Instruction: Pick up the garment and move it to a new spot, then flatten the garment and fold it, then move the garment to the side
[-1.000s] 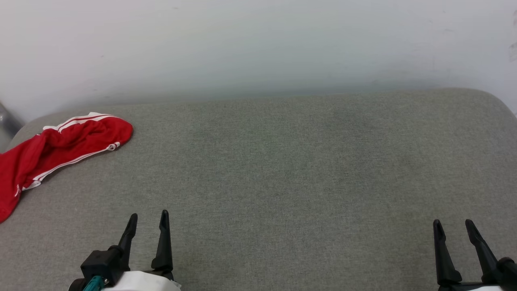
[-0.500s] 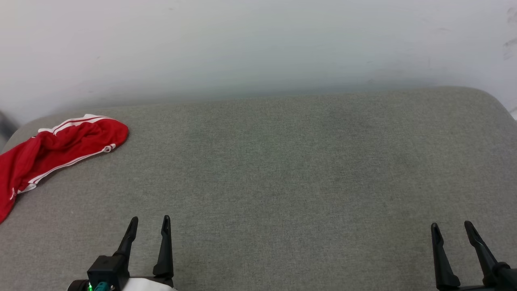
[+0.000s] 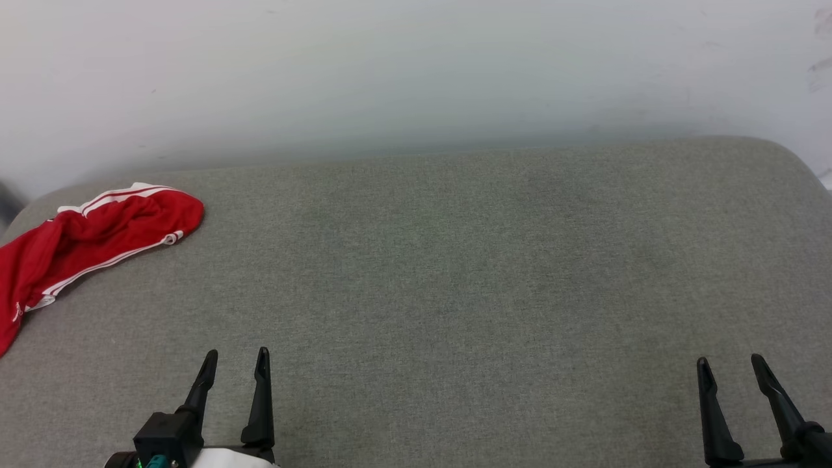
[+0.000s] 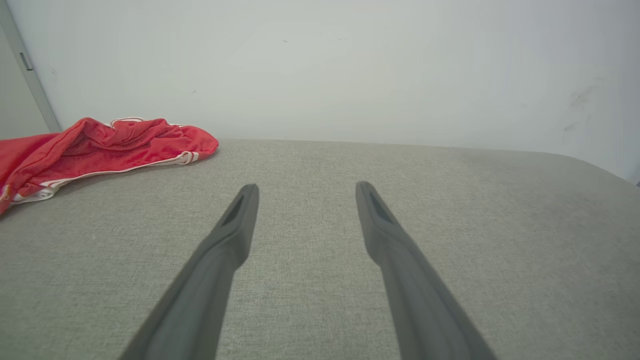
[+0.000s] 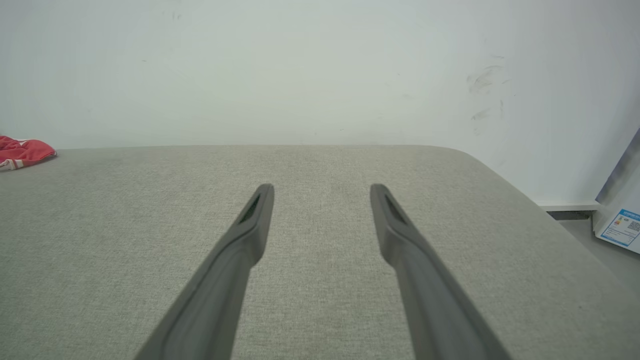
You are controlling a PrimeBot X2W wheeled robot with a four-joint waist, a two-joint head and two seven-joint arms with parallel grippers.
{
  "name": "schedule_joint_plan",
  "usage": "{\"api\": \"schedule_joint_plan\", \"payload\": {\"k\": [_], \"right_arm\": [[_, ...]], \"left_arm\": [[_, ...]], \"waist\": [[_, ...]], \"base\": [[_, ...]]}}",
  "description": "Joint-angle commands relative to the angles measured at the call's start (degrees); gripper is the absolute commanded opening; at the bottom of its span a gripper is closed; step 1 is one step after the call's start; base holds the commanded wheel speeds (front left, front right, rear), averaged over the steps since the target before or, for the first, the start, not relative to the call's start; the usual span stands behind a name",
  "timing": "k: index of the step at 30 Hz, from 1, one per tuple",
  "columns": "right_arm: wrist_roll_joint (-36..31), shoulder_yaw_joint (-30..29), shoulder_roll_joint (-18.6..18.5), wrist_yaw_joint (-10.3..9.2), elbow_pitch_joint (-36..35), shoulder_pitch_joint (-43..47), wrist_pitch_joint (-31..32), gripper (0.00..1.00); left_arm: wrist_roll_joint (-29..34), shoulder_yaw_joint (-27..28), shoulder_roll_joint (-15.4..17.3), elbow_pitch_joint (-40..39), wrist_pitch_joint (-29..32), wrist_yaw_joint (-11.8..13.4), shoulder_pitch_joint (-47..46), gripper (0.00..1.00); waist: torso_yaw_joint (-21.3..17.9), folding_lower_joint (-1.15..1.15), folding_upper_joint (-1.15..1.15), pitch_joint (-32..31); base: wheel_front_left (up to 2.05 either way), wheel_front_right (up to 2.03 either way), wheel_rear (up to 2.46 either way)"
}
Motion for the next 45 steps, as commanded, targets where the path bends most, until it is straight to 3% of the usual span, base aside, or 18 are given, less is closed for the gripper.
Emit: {"api": "schedule_joint_plan", "payload": {"k": [1, 18, 25, 45], "right_arm": [[0.35, -0.15, 0.15, -0.03, -0.12, 0.49, -0.14, 1.0], [0.75, -0.14, -0.07, -0.03, -0.23, 0.83, -0.14, 1.0], [0.95, 0.27, 0.06, -0.03, -0.28, 1.2, -0.14, 1.0], [0.88, 2.24, -0.98, -0.03, 0.93, 3.39, -0.14, 1.0]], "left_arm": [[-0.23, 0.06, 0.04, 0.05, -0.42, -0.06, 0.02, 1.0], [-0.88, 0.58, 0.04, -0.13, -0.4, -0.04, -0.19, 1.0], [-1.84, 0.33, 0.04, -0.82, -0.3, -0.08, -0.46, 1.0], [-6.72, 3.54, 0.02, -3.01, -0.3, 1.44, 1.81, 1.0]], "waist": [[0.03, 0.0, 0.0, -0.03], [3.8, 0.0, 0.0, -0.33], [7.73, 0.0, 0.0, -0.35], [23.67, 0.0, 0.0, -1.83]], "base": [[0.0, 0.0, 0.0], [0.0, 0.0, 0.0], [0.0, 0.0, 0.0], [0.0, 0.0, 0.0]]}}
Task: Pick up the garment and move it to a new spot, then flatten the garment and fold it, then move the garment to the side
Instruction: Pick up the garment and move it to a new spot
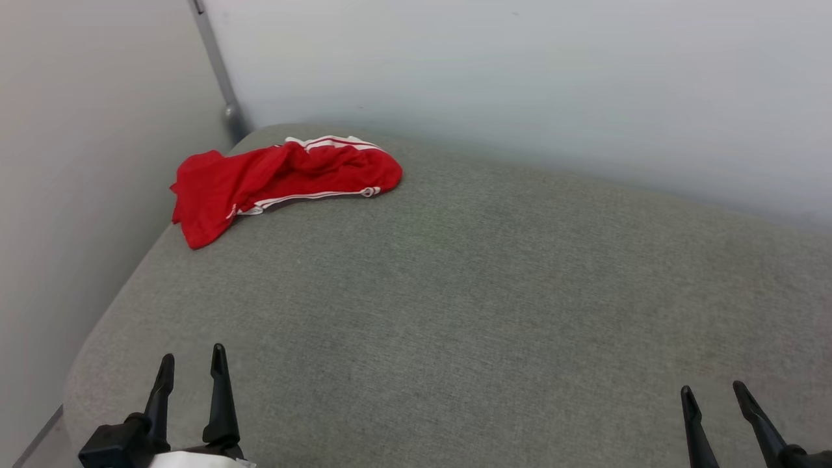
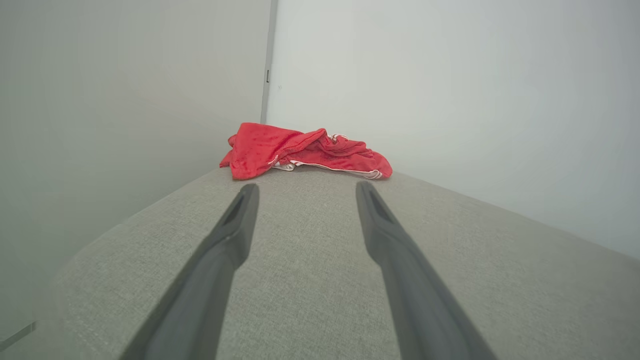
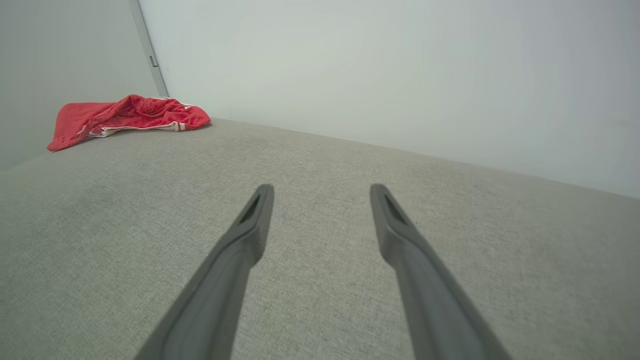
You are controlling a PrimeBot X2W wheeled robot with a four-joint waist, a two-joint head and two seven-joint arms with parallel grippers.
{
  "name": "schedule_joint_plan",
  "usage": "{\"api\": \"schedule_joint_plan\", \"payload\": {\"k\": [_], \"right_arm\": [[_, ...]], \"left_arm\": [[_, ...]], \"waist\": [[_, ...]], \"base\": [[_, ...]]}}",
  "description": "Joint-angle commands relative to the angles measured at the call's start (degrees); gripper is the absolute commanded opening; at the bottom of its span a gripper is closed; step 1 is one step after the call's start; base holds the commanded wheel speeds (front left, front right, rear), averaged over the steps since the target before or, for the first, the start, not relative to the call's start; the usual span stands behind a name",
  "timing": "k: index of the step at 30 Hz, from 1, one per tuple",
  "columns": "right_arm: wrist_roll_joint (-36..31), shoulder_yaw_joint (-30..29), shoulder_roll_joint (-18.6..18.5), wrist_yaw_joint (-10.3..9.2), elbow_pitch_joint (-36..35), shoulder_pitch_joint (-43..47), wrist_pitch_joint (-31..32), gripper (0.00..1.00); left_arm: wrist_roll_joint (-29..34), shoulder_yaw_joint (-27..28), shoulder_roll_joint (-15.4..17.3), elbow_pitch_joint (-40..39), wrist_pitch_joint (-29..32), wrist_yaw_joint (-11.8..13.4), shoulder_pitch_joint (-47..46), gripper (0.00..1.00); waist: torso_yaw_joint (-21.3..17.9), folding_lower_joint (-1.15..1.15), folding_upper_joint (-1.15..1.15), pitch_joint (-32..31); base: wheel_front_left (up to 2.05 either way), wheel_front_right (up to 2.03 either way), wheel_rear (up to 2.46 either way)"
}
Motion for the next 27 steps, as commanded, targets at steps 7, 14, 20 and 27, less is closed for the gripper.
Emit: {"api": "schedule_joint_plan", "payload": {"k": [7, 14, 20, 27], "right_arm": [[-0.03, 0.65, 0.12, -0.04, 0.61, 1.43, -0.13, 1.0], [-0.08, 0.41, 0.37, -0.04, 0.45, 1.76, -0.12, 1.0], [-0.18, -0.5, -0.42, -0.04, -0.16, 1.49, -0.12, 1.0], [-0.09, -1.2, -2.54, -0.04, -0.72, -1.36, -0.13, 1.0]], "left_arm": [[0.46, 0.3, 0.01, 0.26, -0.15, -0.44, 0.93, 1.0], [0.02, 1.05, 0.03, 0.41, -0.15, -0.83, 0.66, 1.0], [-3.68, 2.1, -0.01, 2.62, -0.15, -1.88, -3.7, 1.0], [0.07, 4.38, 0.14, 3.89, -0.14, -2.82, -13.58, 1.0]], "waist": [[4.66, 0.0, 0.0, -0.69], [6.38, 0.0, 0.0, -0.6], [6.72, 0.0, 0.0, 1.48], [3.27, 0.0, 0.0, 6.97]], "base": [[0.0, 0.0, 0.0], [0.0, 0.0, 0.0], [0.0, 0.0, 0.0], [0.0, 0.0, 0.0]]}}
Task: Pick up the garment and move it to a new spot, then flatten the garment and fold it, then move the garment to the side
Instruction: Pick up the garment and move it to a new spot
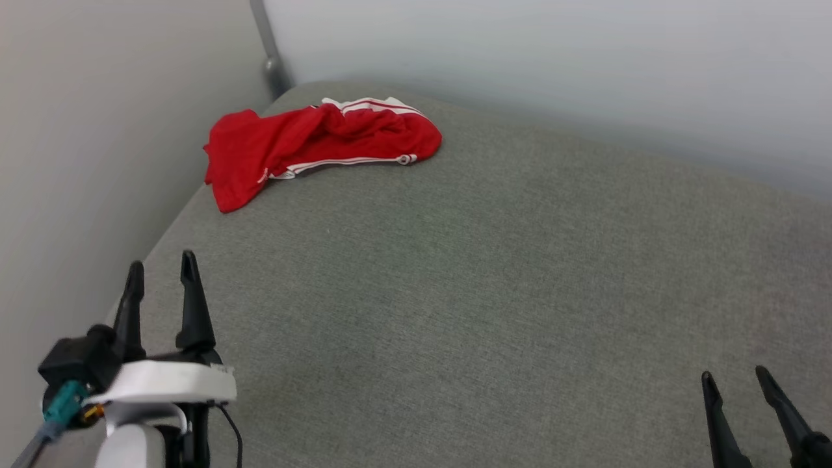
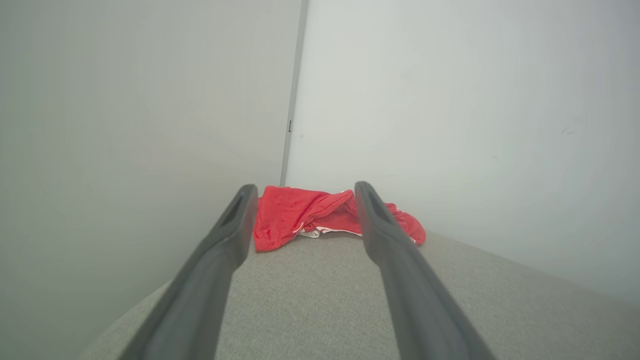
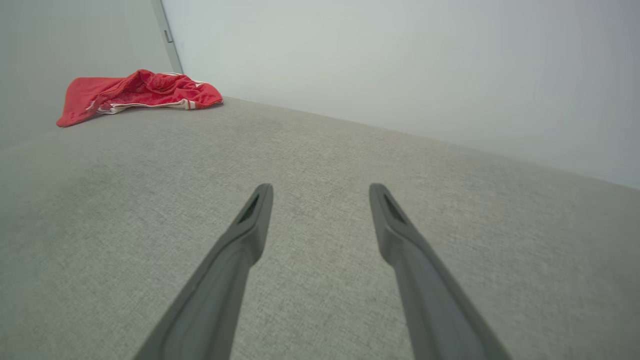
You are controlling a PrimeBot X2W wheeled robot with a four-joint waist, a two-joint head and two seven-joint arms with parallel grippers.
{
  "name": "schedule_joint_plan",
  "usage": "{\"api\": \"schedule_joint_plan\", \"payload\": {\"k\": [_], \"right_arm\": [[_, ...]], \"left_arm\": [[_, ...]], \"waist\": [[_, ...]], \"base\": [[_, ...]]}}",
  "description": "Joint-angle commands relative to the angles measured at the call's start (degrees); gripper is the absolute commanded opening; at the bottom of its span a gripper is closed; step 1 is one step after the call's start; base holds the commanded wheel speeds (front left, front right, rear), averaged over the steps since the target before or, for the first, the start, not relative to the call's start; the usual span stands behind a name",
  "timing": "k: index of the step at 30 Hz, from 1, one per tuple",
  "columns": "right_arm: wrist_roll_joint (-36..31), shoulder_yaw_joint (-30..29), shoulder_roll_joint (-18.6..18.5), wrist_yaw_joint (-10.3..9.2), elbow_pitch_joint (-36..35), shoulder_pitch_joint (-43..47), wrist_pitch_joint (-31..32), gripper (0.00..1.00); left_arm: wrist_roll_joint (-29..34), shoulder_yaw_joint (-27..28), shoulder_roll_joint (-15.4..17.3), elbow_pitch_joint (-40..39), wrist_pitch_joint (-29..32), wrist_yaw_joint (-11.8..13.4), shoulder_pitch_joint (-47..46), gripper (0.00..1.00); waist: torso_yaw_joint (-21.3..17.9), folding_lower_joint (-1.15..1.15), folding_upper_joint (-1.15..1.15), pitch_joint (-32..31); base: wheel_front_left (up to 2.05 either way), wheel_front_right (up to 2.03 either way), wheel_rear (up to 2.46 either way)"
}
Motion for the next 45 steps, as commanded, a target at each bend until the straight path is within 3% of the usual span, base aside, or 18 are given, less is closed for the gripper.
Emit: {"api": "schedule_joint_plan", "payload": {"k": [1, 6, 16, 24, 29, 30, 34, 38, 45], "right_arm": [[-0.01, -0.26, -0.74, -0.04, -0.38, -1.15, -0.13, 1.0], [0.37, -2.22, -2.06, -0.05, -1.11, -3.76, -0.13, 1.0], [0.42, -5.95, -3.44, -0.05, -2.62, -9.9, -0.14, 1.0], [0.58, -7.68, -3.53, -0.05, -3.28, -11.69, -0.13, 1.0], [0.72, -9.15, -2.7, -0.05, -3.93, -11.62, -0.13, 1.0], [0.72, -9.15, -2.7, -0.05, -3.93, -11.62, -0.13, 1.0], [1.01, -9.74, -2.11, -0.05, -4.18, -10.95, -0.13, 1.0], [1.15, -9.64, -1.93, -0.05, -4.21, -10.65, -0.13, 1.0], [1.83, -10.29, -3.26, -0.05, -5.04, -10.63, -0.13, 1.0]], "left_arm": [[0.38, 0.6, 0.7, 0.24, -0.15, -0.09, -2.3, 1.0], [0.85, 1.18, 4.49, 2.77, -0.14, -0.15, -11.07, 1.0], [1.83, 7.94, 13.26, 11.57, -0.14, 0.17, -28.24, 1.0], [5.06, 8.53, 21.06, 26.38, 0.62, 1.23, -40.62, 1.0], [7.58, 5.67, 26.97, 36.38, 10.46, 0.96, -46.79, 1.0], [7.58, 5.67, 26.97, 36.38, 10.46, 0.96, -46.79, 1.0], [9.25, 2.29, 31.51, 41.29, 22.2, 0.45, -51.29, 1.0], [10.66, -2.33, 34.75, 42.88, 33.42, -0.03, -54.54, 1.0], [6.16, -7.61, 37.34, 41.84, 54.61, -0.06, -60.17, 1.0]], "waist": [[-2.54, 0.0, 0.0, 2.88], [-6.57, 0.0, 0.0, 8.12], [-17.45, 0.0, 0.0, 17.93], [-23.98, 0.0, 0.0, 23.33], [-26.47, 0.0, 0.0, 24.8], [-26.47, 0.0, 0.0, 24.8], [-27.22, 0.0, 0.0, 25.21], [-27.66, 0.0, 0.0, 25.57], [-28.34, 0.0, 0.0, 26.22]], "base": [[0.0, 0.0, 0.0], [0.0, 0.0, 0.0], [0.0, 0.0, 0.0], [0.0, 0.0, 0.0], [0.0, 0.0, 0.0], [0.0, 0.0, 0.0], [0.0, 0.0, 0.0], [0.0, 0.0, 0.0], [0.0, 0.0, 0.0]]}}
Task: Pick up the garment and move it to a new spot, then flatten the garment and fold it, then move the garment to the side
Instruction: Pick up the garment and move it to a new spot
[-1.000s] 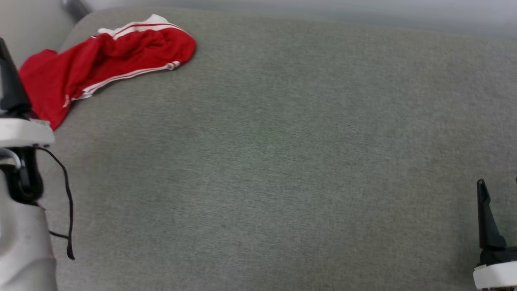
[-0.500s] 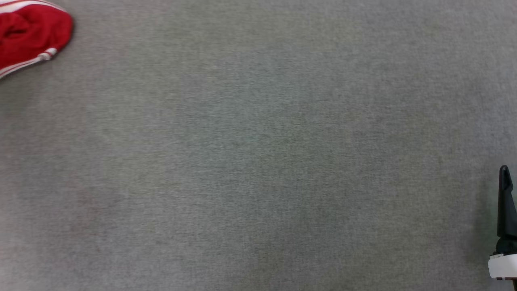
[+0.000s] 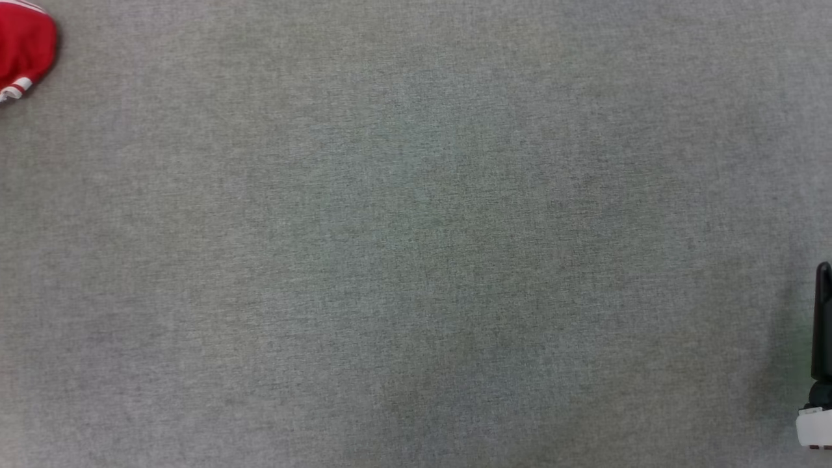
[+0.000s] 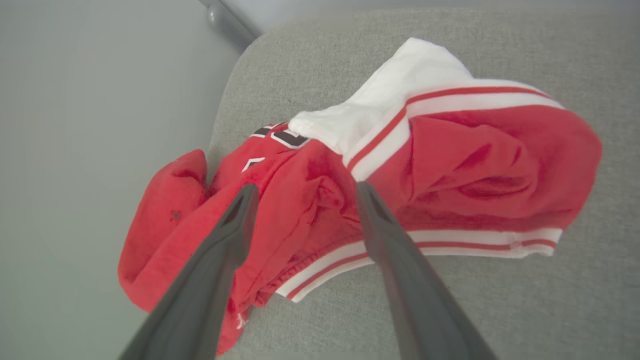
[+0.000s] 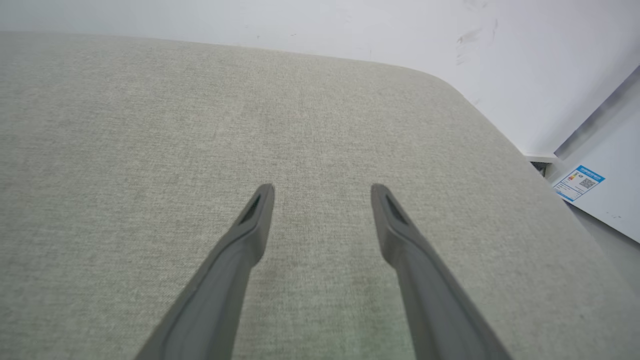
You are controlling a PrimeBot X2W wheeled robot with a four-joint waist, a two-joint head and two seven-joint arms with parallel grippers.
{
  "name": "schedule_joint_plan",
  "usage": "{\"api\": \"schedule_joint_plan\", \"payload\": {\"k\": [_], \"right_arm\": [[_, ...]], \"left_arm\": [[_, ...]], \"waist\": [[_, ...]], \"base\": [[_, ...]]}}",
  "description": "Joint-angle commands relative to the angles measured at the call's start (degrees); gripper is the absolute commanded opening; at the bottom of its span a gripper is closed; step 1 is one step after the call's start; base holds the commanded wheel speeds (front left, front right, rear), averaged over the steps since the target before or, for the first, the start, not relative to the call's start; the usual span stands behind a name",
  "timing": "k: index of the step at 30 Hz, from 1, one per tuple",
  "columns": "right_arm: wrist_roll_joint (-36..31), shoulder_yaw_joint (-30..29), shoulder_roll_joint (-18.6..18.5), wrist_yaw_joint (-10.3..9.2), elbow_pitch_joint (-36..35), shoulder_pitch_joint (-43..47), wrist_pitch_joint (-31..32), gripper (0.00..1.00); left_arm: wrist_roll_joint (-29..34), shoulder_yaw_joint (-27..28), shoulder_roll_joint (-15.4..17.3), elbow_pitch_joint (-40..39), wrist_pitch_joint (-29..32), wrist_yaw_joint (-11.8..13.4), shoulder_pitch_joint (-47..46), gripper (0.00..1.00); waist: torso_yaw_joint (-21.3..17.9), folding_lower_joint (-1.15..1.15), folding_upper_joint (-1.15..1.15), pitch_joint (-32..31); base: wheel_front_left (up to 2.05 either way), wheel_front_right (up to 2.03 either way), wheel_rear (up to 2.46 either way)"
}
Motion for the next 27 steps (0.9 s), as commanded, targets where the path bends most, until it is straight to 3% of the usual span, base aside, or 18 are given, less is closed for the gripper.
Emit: {"api": "schedule_joint_plan", "payload": {"k": [1, 8, 13, 19, 21, 27], "right_arm": [[0.37, -0.08, -0.46, -0.06, -0.54, -0.2, -0.12, 1.0], [1.01, -2.3, -0.21, -0.06, -2.25, -0.99, -0.13, 1.0], [1.05, -8.3, 0.24, -0.06, -4.36, -1.47, -0.13, 1.0], [1.75, -15.76, 0.98, -0.06, -7.27, -2.65, -0.12, 1.0], [-0.09, -16.01, 3.91, -0.04, -9.53, -2.98, -0.11, 1.0], [-0.8, -16.49, 6.22, -0.07, -11.53, -2.53, -0.12, 1.0]], "left_arm": [[-0.92, -0.1, 1.0, -0.14, 3.48, 0.1, -0.96, 1.0], [-3.23, 0.21, 1.5, -3.78, 12.28, 0.6, -0.4, 1.0], [-4.52, 0.78, 0.84, -6.39, 15.33, 1.7, 1.24, 1.0], [-5.69, 0.47, 0.76, -8.9, 16.82, 1.54, 3.21, 1.0], [-6.22, 0.66, 0.81, -9.17, 16.73, 1.47, 3.63, 1.0], [-6.83, 0.49, 0.8, -8.44, 15.99, 1.53, 3.5, 1.0]], "waist": [[-0.5, -0.01, 0.0, 0.22], [-1.52, -0.01, 0.0, 2.75], [-1.67, -0.01, 0.0, 5.24], [-1.94, -0.01, 0.0, 7.69], [-2.15, -0.01, 0.0, 8.52], [-2.83, -0.01, 0.0, 10.34]], "base": [[0.0, 0.0, 0.0], [0.0, 0.0, 0.0], [0.0, 0.0, 0.0], [0.0, 0.0, 0.0], [0.0, 0.0, 0.0], [0.0, 0.0, 0.0]]}}
